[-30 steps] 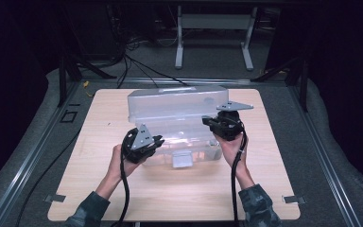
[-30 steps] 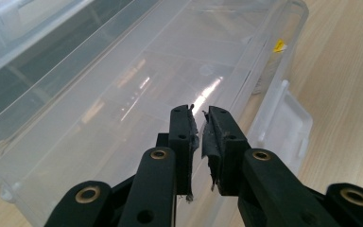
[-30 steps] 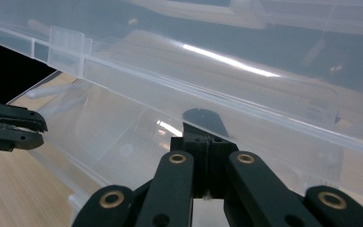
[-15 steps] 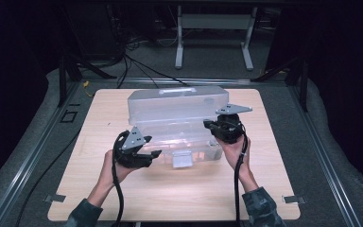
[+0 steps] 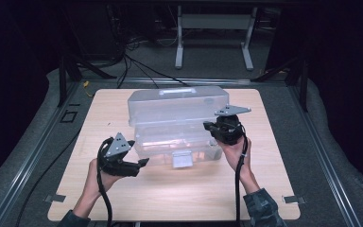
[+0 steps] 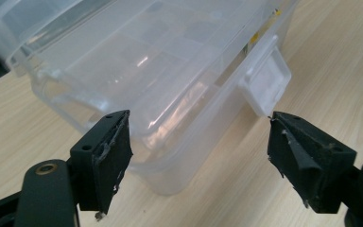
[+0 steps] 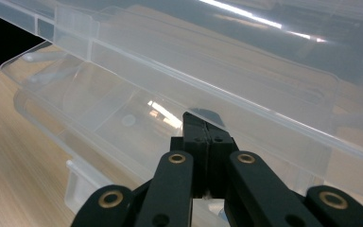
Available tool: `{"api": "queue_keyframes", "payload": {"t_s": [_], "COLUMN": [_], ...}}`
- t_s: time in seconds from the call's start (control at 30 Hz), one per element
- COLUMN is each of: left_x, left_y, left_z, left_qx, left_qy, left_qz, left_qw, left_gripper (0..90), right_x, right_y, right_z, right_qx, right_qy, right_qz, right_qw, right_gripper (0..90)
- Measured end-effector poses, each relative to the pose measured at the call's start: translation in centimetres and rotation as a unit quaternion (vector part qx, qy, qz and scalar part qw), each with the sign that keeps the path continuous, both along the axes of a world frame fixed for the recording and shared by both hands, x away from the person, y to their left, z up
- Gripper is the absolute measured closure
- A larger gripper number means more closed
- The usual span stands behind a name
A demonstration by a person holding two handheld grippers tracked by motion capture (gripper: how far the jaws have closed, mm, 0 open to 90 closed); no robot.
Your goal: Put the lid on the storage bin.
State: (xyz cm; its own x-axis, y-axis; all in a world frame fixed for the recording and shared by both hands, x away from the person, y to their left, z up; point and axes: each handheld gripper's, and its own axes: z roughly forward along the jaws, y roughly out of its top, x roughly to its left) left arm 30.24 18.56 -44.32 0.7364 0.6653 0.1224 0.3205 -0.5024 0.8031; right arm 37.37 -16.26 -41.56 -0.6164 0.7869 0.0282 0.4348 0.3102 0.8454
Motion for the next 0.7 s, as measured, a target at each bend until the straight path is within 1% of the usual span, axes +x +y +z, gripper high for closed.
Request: {"api": "queue_keyframes", "payload": {"t_s": [0.07, 0.13, 0.17, 0.2, 0.23, 0.3, 0.43, 0.53, 0.57, 0.6, 0.63, 0.7], "left_x": [-0.2, -0.3, -0.3, -0.4, -0.3, -0.4, -0.4, -0.4, -0.4, -0.4, -0.3, -0.2], "left_y": [0.6, 1.3, 1.5, 1.8, 2.0, 2.4, 2.8, 2.8, 2.9, 2.9, 2.9, 3.0], "left_z": [-0.1, -0.4, -0.5, -0.6, -0.8, -1.2, -2.1, -2.9, -3.1, -3.4, -3.6, -3.9], "left_qx": [0.004, 0.002, 0.002, 0.001, 0.003, 0.005, 0.01, 0.018, 0.017, 0.02, 0.021, 0.024], "left_qy": [0.003, 0.008, 0.008, 0.013, 0.013, 0.021, 0.035, 0.043, 0.046, 0.052, 0.055, 0.057], "left_qz": [0.006, 0.016, 0.02, 0.025, 0.028, 0.036, 0.042, 0.044, 0.044, 0.047, 0.05, 0.05], "left_qw": [1.0, 0.9998, 0.9998, 0.9996, 0.9995, 0.9991, 0.9985, 0.998, 0.9978, 0.9974, 0.9971, 0.9968], "left_gripper": [20.2, 18.8, 18.1, 17.8, 17.5, 16.7, 15.3, 14.5, 14.0, 14.0, 13.1, 11.6], "right_x": [-0.1, -0.3, -0.4, -0.5, -0.7, -0.9, -1.3, -1.5, -1.5, -1.6, -1.8, -1.9], "right_y": [-0.1, -0.1, -0.2, -0.2, -0.3, -0.4, -0.7, -1.0, -1.2, -1.3, -1.5, -1.7], "right_z": [0.0, 0.0, 0.0, 0.0, 0.0, 0.0, -0.4, -0.6, -0.6, -0.6, -0.7, -0.7], "right_qx": [0.0, -0.003, -0.005, -0.001, -0.005, -0.008, -0.009, -0.006, -0.004, -0.006, -0.006, -0.006], "right_qy": [0.004, 0.003, 0.001, -0.007, -0.006, -0.007, -0.002, 0.001, 0.002, 0.0, -0.001, 0.002], "right_qz": [0.004, 0.004, 0.003, 0.001, 0.005, 0.004, 0.002, 0.001, 0.005, 0.0, 0.0, 0.003], "right_qw": [1.0, 1.0, 1.0, 1.0, 1.0, 0.9999, 1.0, 1.0, 1.0, 1.0, 1.0, 1.0], "right_gripper": [90.0, 90.0, 90.0, 90.0, 90.0, 90.0, 90.0, 90.0, 90.0, 90.0, 90.0, 90.0]}}
